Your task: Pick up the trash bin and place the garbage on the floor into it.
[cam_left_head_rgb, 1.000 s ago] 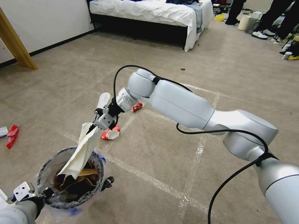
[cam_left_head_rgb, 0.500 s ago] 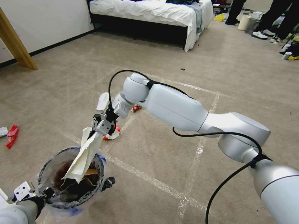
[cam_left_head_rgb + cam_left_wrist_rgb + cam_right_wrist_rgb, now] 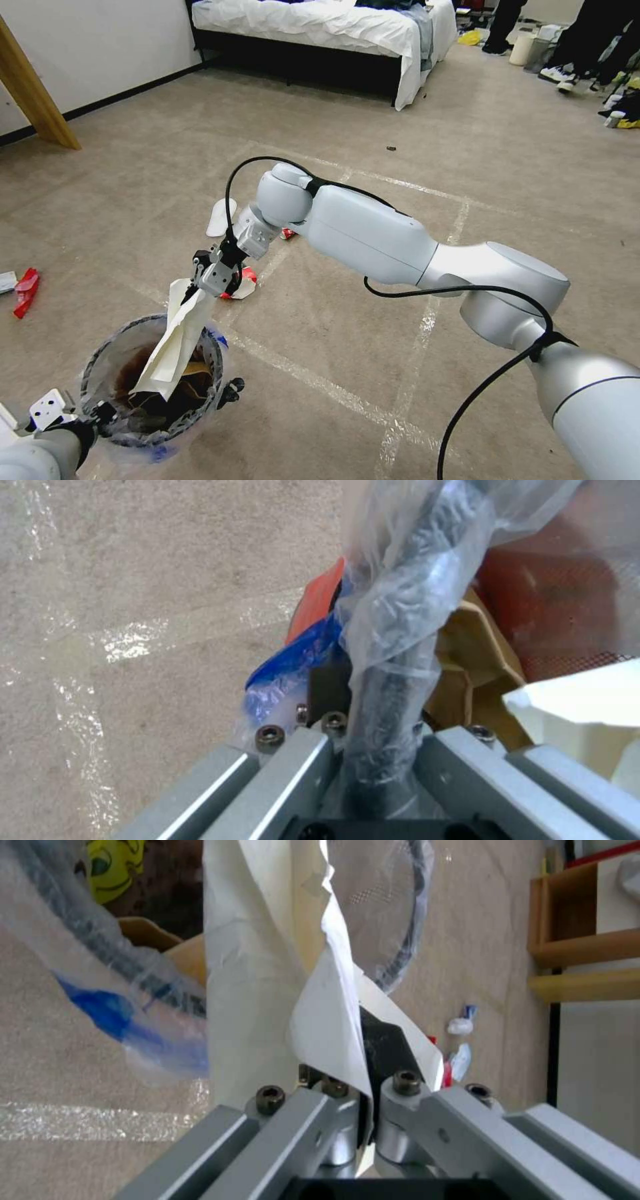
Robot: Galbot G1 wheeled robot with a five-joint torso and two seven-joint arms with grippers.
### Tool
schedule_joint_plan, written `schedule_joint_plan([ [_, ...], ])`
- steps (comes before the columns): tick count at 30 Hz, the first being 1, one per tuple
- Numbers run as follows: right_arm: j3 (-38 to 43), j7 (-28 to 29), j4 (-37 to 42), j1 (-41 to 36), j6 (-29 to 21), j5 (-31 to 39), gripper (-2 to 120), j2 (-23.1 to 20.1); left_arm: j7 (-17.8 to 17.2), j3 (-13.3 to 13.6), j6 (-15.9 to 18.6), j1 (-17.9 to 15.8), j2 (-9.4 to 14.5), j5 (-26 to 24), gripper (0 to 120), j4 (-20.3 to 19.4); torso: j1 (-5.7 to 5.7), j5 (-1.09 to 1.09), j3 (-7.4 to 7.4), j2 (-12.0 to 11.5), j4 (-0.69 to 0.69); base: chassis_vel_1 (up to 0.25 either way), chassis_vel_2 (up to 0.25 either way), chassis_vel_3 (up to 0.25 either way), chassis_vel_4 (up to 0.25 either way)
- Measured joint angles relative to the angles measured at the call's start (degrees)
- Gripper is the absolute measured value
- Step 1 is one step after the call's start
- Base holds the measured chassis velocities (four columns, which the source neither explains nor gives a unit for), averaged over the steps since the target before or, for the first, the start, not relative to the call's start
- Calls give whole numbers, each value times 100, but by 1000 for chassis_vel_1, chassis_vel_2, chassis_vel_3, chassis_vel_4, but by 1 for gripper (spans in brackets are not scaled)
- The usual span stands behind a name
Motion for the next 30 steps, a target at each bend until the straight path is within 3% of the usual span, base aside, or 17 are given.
schedule_joint_plan([
  [19,-107,85,-25,34,94,171,0,100,-2,26,1,-90,20,-7,0,69,0,0,0,0,0,0,0,0,0],
  [22,-158,139,-122,33,186,171,16,153,-3,36,3,-109,12,-8,0,74,0,0,0,0,0,0,0,0,0],
  [25,-184,208,-129,26,214,171,20,155,-3,39,3,-112,5,-9,0,76,0,0,0,0,0,0,0,0,0],
  [30,-254,370,-151,26,316,189,45,155,-5,23,7,-106,26,-17,0,79,0,0,0,0,0,0,0,0,0],
])
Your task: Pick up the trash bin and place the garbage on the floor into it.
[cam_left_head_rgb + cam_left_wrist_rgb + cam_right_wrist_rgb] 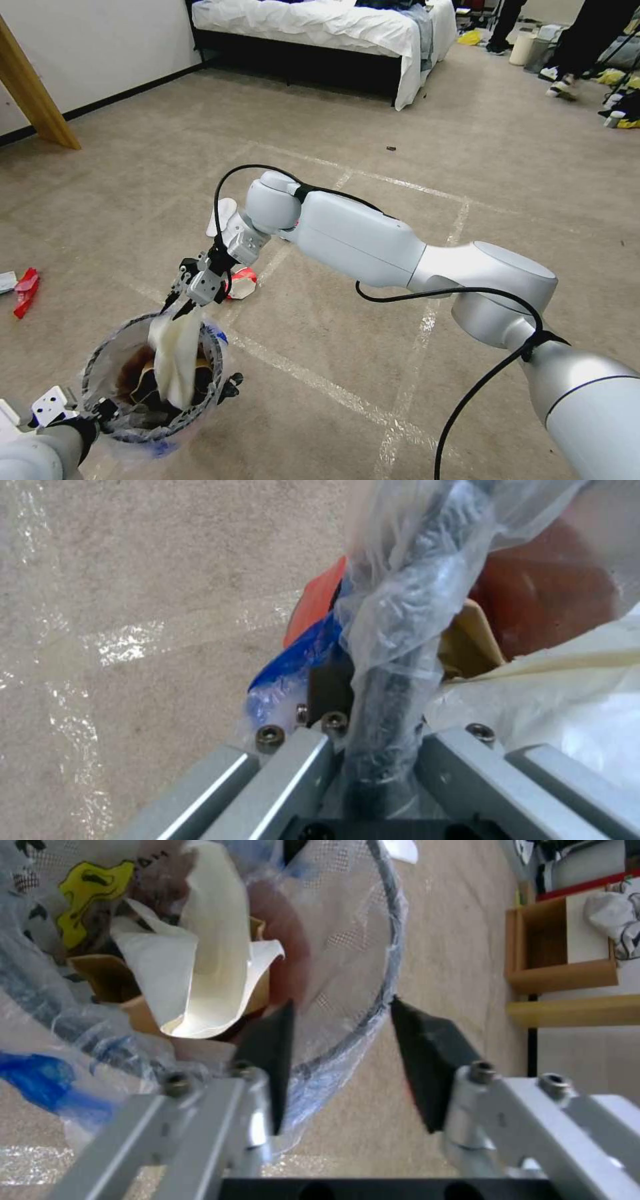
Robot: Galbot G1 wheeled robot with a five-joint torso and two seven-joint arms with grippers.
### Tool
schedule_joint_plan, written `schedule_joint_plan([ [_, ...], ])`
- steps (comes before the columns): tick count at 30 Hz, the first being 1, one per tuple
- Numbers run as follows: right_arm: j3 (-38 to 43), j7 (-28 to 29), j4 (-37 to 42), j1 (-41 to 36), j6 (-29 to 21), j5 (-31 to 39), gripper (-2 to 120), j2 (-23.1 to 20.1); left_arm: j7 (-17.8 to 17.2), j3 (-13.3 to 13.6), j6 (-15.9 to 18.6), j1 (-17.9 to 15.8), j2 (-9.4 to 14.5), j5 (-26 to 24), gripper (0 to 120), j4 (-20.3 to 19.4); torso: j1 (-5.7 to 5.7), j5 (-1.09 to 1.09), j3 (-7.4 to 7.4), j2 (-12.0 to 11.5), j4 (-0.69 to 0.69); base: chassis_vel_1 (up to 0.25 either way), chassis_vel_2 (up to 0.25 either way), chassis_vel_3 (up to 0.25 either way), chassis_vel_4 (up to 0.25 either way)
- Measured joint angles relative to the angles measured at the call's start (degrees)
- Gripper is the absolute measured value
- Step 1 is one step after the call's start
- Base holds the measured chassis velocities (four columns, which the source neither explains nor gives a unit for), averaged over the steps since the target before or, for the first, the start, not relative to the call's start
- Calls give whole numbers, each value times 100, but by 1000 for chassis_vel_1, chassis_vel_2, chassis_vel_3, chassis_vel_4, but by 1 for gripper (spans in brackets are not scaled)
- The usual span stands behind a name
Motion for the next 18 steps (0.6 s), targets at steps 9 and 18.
schedule_joint_plan([
  [9,-5,45,-65,20,44,6,71,20,-5,-8,1,22,1,-8,0,-20,0,0,0,0,0,0,0,0,0],
  [18,0,84,-51,189,-43,1202,99,-88,-16,-28,10,68,8,-31,0,-38,0,0,0,0,1,0,0,0,0],
])
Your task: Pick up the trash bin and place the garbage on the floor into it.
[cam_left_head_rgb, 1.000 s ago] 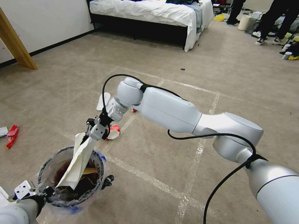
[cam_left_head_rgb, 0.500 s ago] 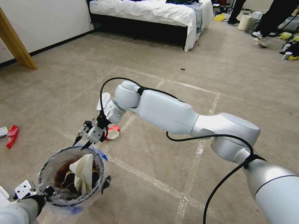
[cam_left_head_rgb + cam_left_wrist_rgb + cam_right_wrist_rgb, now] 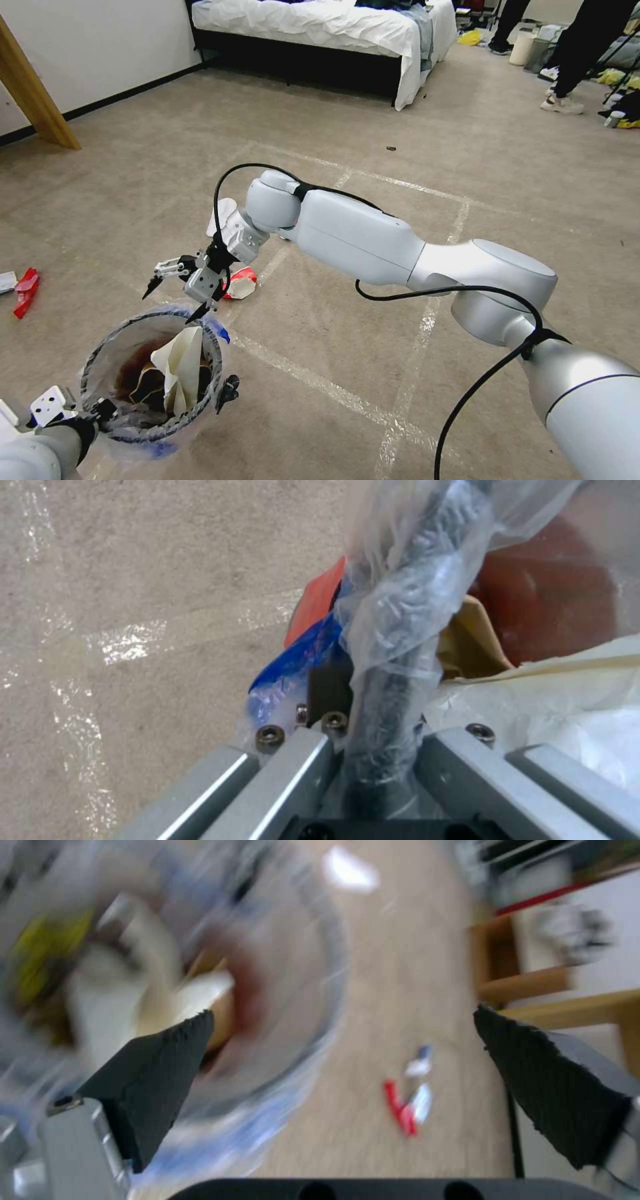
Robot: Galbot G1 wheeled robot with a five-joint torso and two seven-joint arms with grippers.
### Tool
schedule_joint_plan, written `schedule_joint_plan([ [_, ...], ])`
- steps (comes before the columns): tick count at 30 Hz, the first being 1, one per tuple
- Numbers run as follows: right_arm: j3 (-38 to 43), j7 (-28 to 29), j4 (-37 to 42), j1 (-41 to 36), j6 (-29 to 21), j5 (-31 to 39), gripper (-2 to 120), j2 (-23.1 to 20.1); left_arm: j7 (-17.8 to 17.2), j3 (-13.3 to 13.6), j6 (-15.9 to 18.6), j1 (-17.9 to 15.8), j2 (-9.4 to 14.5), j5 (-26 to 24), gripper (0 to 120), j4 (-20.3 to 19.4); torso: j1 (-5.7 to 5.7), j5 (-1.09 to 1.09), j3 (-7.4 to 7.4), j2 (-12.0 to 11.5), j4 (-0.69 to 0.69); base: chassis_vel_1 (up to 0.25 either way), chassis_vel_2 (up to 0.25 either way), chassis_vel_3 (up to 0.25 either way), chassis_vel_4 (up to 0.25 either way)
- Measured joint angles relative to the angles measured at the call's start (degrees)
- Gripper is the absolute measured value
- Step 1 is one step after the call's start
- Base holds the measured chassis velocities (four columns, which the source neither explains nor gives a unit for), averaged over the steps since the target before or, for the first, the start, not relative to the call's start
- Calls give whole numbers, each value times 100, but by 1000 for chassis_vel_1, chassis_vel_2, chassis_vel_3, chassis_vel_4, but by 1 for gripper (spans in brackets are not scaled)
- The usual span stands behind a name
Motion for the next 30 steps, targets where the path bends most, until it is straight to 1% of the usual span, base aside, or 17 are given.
schedule_joint_plan([
  [1,0,0,0,0,0,0,99,0,0,0,0,0,0,0,0,0,0,0,0,0,0,0,0,0,0],
  [3,193,213,37,39,-241,860,100,-124,-2,-40,1,49,14,-29,0,-19,0,1,-1,0,0,0,0,0,0],
  [6,286,415,38,30,-343,1167,100,-187,-3,-58,1,73,22,-41,0,-30,0,1,0,0,0,0,0,0,0],
  [8,606,1318,72,-158,-660,1899,100,-394,-5,-106,1,138,44,-72,0,-74,0,1,0,0,-1,0,0,0,0],
  [10,753,1551,77,-255,-780,2101,100,-453,-6,-115,1,158,52,-79,0,-85,0,1,0,0,-1,0,0,0,0],
  [13,1188,2300,100,-665,-1088,2768,100,-658,-11,-138,1,221,68,-91,0,-112,0,2,0,0,-1,0,0,0,0],
  [14,1188,2300,100,-665,-1088,2768,100,-658,-11,-138,1,221,68,-91,0,-112,0,2,0,0,-1,0,0,0,0],
  [15,1371,2609,160,-875,-1220,3118,100,-789,-14,-147,1,255,68,-93,0,-121,0,1,0,0,0,0,0,0,0],
  [16,1371,2609,160,-875,-1220,3118,100,-789,-14,-147,1,255,68,-93,0,-121,0,1,0,0,0,0,0,0,0],
  [20,1966,3287,352,-1401,-1385,3413,100,-1005,-14,-185,1,338,55,-106,0,-182,0,2,0,0,-2,0,0,0,0],
  [22,2419,3745,579,-1774,-1553,3285,100,-1155,-1,-258,1,413,41,-110,0,-209,0,2,0,0,-1,0,0,0,0],
  [23,2419,3745,579,-1774,-1553,3285,100,-1155,-1,-258,1,413,41,-110,0,-209,0,2,0,0,-1,0,0,0,0],
  [25,2702,4292,864,-2133,-1634,3094,100,-1320,11,-339,0,479,28,-121,0,-242,0,2,-1,0,0,0,0,0,0],
  [26,2702,4292,864,-2133,-1634,3094,100,-1320,11,-339,0,479,28,-121,0,-242,0,2,-1,0,0,0,0,0,0],
  [27,2874,4751,1148,-2427,-1754,3013,100,-1458,18,-401,0,508,23,-144,0,-268,0,3,0,0,0,0,0,0,0],
  [29,2968,5010,1311,-2611,-1815,2969,100,-1555,22,-443,0,525,22,-152,0,-272,-1,2,-1,0,-1,0,0,0,0],
  [30,3100,5364,1496,-2891,-1868,2807,100,-1687,28,-487,0,546,22,-155,0,-279,-1,1,-1,0,0,0,0,0,0],
])
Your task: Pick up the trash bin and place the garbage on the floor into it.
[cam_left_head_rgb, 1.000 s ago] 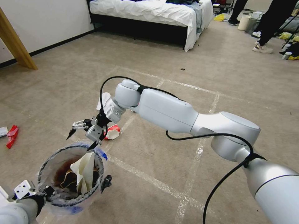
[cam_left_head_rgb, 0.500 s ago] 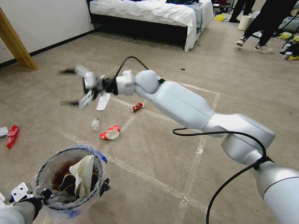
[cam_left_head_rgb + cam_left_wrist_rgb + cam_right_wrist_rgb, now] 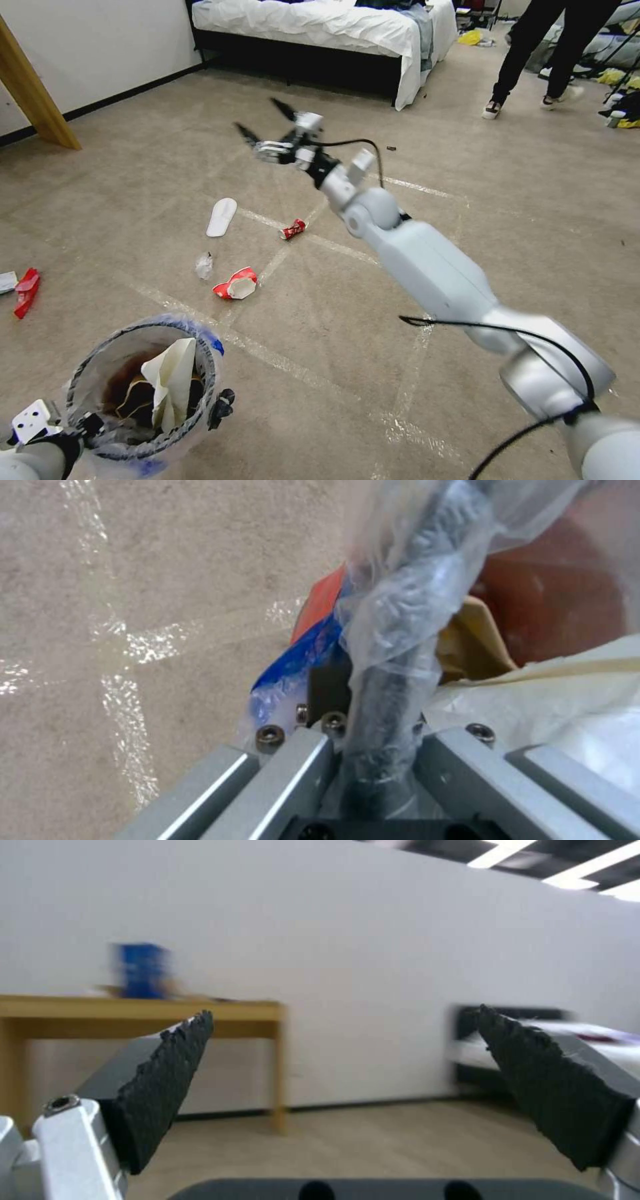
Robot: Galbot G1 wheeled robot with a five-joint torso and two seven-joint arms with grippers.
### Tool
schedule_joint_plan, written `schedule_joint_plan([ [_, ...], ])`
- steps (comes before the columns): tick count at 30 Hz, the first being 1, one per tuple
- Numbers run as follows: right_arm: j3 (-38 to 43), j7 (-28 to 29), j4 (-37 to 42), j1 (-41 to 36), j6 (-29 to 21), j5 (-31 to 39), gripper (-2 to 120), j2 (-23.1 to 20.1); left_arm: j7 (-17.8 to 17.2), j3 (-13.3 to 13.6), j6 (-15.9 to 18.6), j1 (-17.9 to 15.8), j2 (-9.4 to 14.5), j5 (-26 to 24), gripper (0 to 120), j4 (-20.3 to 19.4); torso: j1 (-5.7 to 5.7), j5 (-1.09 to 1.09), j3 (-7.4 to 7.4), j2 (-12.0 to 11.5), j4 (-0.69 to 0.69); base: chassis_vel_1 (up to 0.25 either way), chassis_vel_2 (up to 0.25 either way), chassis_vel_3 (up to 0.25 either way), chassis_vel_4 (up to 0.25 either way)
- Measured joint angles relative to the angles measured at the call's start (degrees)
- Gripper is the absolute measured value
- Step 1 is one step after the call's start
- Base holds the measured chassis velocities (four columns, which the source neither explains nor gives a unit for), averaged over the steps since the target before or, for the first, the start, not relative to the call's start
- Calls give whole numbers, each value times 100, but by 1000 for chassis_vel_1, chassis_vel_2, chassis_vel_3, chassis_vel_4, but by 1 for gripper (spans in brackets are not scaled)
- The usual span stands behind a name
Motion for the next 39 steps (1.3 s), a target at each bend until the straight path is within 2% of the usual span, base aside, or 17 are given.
schedule_joint_plan([
  [1,178,309,166,-387,-49,-230,100,-149,0,-43,-2,26,-6,1,0,-8,0,1,0,0,0,0,0,0,0],
  [3,282,473,247,-605,-94,-370,100,-219,-1,-63,-3,40,-19,3,0,-12,0,2,1,0,-1,0,0,0,0],
  [5,649,1065,581,-1275,-244,-766,100,-401,-3,-130,-9,82,-65,14,0,-41,0,1,0,-1,-4,0,0,0,0],
  [10,1024,1618,843,-1915,-378,-1348,100,-492,-30,-284,-12,148,-76,-28,0,-75,0,1,0,0,0,0,0,0,0],
  [12,1099,1669,887,-2039,-383,-1462,100,-503,-25,-317,-3,166,-73,-34,0,-77,0,1,0,0,0,0,0,0,0],
  [14,1344,1878,1026,-2488,-327,-1865,100,-472,9,-396,34,207,-70,-36,0,-79,-1,-1,0,0,0,0,0,0,0],
  [19,1574,2010,1215,-3022,-189,-2255,100,-363,44,-450,50,208,-75,1,0,-44,0,0,0,0,-2,0,0,0,0],
  [21,1795,2038,1503,-3562,-67,-2535,100,-227,53,-476,54,191,-84,7,0,-11,0,-1,0,0,0,0,0,0,0],
  [25,1932,1991,1641,-3841,25,-2704,100,-152,55,-481,55,165,-81,-3,0,-11,0,-1,0,0,-1,0,0,0,0],
  [28,2216,1859,1780,-4247,158,-2922,100,-50,53,-619,65,133,-55,-127,0,-11,0,-1,1,0,-1,0,0,0,0],
  [33,2361,1786,1832,-4551,262,-3168,100,-10,65,-735,134,164,-74,-306,0,-12,-1,-1,1,0,-1,0,0,0,0],
  [39,2447,1666,1847,-4837,405,-3276,100,65,65,-667,143,105,-104,-312,0,-59,0,-1,1,0,-1,0,0,0,0],
])
